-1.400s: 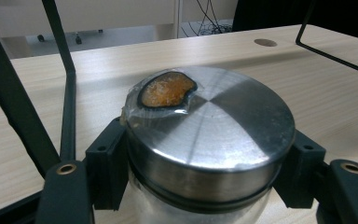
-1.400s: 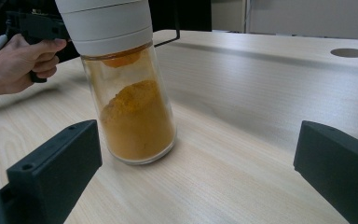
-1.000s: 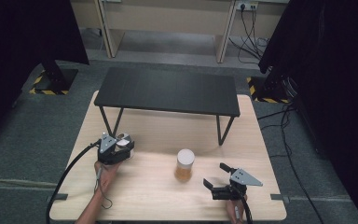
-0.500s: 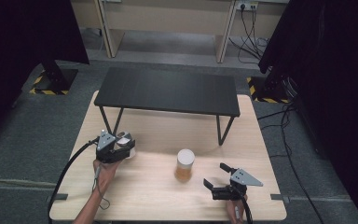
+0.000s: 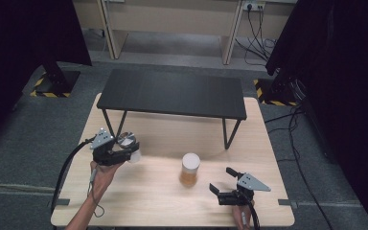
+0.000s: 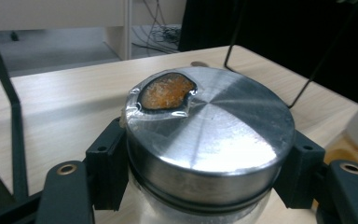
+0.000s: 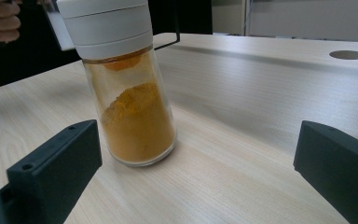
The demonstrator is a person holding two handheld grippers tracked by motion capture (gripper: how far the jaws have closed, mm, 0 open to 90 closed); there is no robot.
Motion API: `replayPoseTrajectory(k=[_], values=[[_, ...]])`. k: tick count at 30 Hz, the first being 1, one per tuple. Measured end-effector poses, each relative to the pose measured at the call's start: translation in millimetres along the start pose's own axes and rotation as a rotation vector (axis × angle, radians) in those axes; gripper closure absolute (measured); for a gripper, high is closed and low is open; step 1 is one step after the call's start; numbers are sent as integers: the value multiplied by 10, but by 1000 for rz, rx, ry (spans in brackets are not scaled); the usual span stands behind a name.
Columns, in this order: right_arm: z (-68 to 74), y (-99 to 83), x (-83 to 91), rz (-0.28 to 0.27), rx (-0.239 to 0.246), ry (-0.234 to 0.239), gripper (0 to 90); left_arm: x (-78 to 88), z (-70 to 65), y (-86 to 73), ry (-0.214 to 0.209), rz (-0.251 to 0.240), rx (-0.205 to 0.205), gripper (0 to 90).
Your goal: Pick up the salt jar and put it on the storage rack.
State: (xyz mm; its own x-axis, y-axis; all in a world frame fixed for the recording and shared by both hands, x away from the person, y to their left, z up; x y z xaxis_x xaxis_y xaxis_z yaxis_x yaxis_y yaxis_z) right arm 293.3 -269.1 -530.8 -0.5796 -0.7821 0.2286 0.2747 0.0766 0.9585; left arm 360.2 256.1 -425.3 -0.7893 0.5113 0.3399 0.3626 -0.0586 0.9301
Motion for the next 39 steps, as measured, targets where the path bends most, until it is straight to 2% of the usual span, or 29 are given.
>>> replayPoseTrajectory(k=[2,3,4,5,7,9,12,14,18,19,20,22,24,30,32,35,39], values=[[-2,0,0,-1,-1,1,6,30,-10,64,-16,-2,1,316],[-1,-1,3,-2,-2,1,6,74,-31,159,-34,-5,-6,316],[-1,-1,3,-2,-2,1,6,74,-31,159,-34,-5,-6,316],[-2,-2,3,-3,-2,3,6,125,-61,283,-54,-17,-5,316],[-4,-2,2,-2,-2,3,6,133,-64,310,-58,-19,-4,316],[-5,-3,4,-4,-3,5,6,156,-78,473,-75,-32,8,316],[-5,-5,7,-7,-4,5,6,158,-104,645,-84,-29,1,316],[-8,-5,6,-7,-4,7,6,147,-136,806,-85,-22,-16,316],[-10,-5,8,-8,-5,9,6,104,-148,1085,-92,-13,-24,316],[-10,-5,8,-8,-5,10,6,104,-148,1085,-92,-13,-24,316],[-12,-5,8,-8,-5,11,6,64,-136,1271,-84,-12,-22,316],[-15,-5,7,-7,-5,13,6,55,-134,1306,-81,-15,-24,316],[-14,-5,8,-8,-5,14,6,-3,-116,1506,-55,-12,-37,316],[-20,-5,6,-7,-5,18,6,-191,-56,1857,-4,-14,-31,316],[-20,-4,5,-6,-5,18,6,-214,-53,1891,1,-14,-33,315],[-26,-5,6,-8,-10,20,6,-365,-55,2062,36,17,-52,316],[-31,-6,6,-10,-12,24,6,-525,-48,2155,57,41,-61,316]])
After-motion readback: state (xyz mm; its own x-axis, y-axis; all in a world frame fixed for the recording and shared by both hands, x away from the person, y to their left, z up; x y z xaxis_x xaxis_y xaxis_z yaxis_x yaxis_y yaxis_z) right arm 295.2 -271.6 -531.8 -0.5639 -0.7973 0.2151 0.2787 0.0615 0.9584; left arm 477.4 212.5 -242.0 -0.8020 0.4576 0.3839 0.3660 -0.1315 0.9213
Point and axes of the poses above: each handheld gripper's, and its own axes: x roughly backward along the jaws, y roughly out of its top, z roughly to its left, the point moved 9 cm from there along -x, roughly forward along the jaws, and after that the axes turned 7 degrees about y, right-handed, at the moved point
